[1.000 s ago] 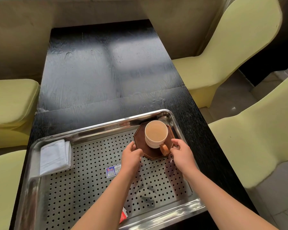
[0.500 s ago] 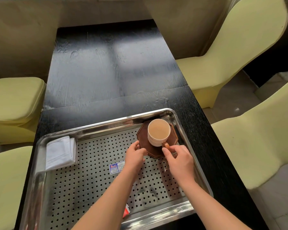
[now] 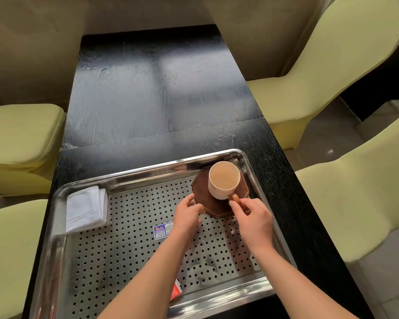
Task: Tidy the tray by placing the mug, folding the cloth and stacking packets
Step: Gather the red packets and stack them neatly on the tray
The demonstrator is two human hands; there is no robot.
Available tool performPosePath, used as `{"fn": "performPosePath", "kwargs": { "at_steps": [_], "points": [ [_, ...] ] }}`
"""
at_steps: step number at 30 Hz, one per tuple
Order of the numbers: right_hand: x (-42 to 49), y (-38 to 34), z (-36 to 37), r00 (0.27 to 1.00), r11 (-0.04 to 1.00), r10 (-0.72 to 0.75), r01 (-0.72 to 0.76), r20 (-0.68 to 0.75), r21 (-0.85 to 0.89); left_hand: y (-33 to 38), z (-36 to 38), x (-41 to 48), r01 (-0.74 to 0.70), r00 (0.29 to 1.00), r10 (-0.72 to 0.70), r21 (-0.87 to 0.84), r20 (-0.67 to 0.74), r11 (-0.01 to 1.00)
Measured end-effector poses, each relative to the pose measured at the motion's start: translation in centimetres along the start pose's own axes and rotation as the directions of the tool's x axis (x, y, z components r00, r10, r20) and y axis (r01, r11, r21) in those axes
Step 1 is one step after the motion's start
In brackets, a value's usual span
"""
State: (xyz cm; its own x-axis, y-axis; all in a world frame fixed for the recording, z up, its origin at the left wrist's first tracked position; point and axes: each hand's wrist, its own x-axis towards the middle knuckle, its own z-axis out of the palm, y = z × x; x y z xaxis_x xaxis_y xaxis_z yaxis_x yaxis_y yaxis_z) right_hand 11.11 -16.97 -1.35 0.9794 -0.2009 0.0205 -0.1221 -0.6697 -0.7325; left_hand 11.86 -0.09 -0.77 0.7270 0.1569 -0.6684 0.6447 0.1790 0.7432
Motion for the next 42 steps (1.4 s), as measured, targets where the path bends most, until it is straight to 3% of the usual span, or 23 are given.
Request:
{"fn": "performPosePath", "kwargs": {
  "at_steps": [14, 21, 27, 30, 35, 42],
  "points": [
    [-0.4, 0.3, -0.4, 0.996, 0.998, 0.062, -0.062, 0.069, 0.001, -0.2, -1.0, -0.3, -0.007, 0.999, 0.007, -0.012, -0.051, 1.000],
    [-3.8, -0.3, -1.4, 0.995, 0.994, 0.088, -0.091, 0.047, 0.055, -1.8, -6.3, -3.8, -0.089, 0.978, 0.122, 0.193, -0.167, 0.977],
    [-7.7, -2.3, -0.6, 0.972, 0.996, 0.061, -0.074, 0.228, 0.048, -4.9, -10.8, -7.6, -0.084, 0.975, 0.143, 0.314, -0.172, 0.946],
    [-9.5, -3.5, 0.4, 0.924, 0.999, 0.050, -0.040, 0.380, -0.034, -6.3, -12.8, -9.4, -0.083, 0.959, 0.183, 0.402, -0.216, 0.912],
    [-12.7, -4.4, 3.8, 0.774, 0.974, 0.026, 0.124, 0.632, -0.192, -9.7, -16.2, -11.7, -0.013, 0.922, 0.238, 0.589, -0.306, 0.808],
    [-14.4, -4.6, 7.9, 0.636, 0.833, -0.086, 0.468, 0.767, -0.296, -11.9, -17.0, -11.3, 0.078, 0.947, 0.163, 0.693, -0.275, 0.717]
  ]
}}
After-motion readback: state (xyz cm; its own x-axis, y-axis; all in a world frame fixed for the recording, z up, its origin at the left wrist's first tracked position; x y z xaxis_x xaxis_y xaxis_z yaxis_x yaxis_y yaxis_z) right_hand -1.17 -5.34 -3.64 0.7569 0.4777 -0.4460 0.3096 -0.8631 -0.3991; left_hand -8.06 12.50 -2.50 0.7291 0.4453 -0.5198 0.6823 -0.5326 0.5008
